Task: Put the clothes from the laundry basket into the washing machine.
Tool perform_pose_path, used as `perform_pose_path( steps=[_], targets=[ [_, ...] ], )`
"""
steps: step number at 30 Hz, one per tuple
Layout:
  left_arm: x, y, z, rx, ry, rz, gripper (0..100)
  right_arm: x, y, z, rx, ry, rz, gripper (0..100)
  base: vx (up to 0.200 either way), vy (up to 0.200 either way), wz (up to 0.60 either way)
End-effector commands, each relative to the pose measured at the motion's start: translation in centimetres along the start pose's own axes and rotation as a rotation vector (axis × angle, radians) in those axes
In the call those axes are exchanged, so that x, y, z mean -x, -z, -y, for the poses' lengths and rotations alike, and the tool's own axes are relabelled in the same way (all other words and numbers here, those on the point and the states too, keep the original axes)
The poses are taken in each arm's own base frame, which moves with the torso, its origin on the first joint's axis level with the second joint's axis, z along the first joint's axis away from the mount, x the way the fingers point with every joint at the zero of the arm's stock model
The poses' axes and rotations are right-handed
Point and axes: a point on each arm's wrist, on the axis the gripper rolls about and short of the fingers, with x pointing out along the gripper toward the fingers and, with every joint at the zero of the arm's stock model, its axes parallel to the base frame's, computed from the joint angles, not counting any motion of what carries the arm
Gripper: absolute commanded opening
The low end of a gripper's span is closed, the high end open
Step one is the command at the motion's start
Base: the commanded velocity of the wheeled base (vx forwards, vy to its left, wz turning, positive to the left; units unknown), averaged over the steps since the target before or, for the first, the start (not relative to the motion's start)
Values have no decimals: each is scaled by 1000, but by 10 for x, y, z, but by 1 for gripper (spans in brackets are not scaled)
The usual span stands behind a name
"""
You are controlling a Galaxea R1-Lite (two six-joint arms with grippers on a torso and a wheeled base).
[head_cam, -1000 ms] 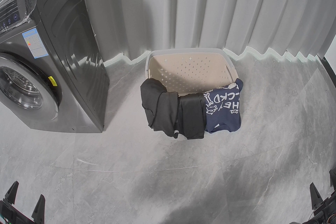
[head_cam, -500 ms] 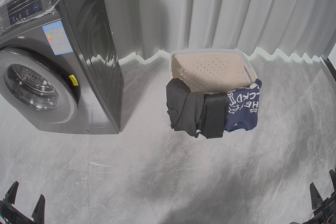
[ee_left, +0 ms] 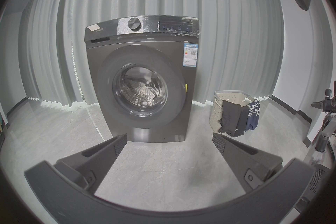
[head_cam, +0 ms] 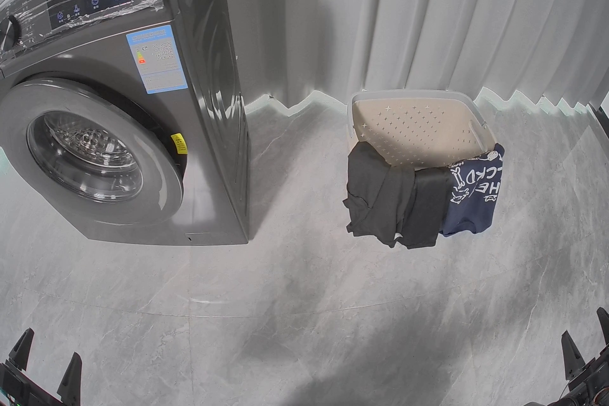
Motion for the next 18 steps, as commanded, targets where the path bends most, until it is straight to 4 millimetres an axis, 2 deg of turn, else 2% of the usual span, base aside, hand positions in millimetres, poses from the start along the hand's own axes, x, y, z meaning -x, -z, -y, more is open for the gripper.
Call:
perform_pose_path(
  steps=[1, 16, 18],
  targets=[
    [0, 5, 0, 0, 0, 2, 100, 0, 5, 0, 0, 0, 1, 100, 0, 200, 0],
    [0, 5, 0, 0, 2, 2, 100, 0, 5, 0, 0, -2, 1, 100, 0, 200, 0],
    [0, 5, 0, 0, 2, 2, 100, 0, 5, 0, 0, -2, 1, 100, 0, 0, 0]
  ],
)
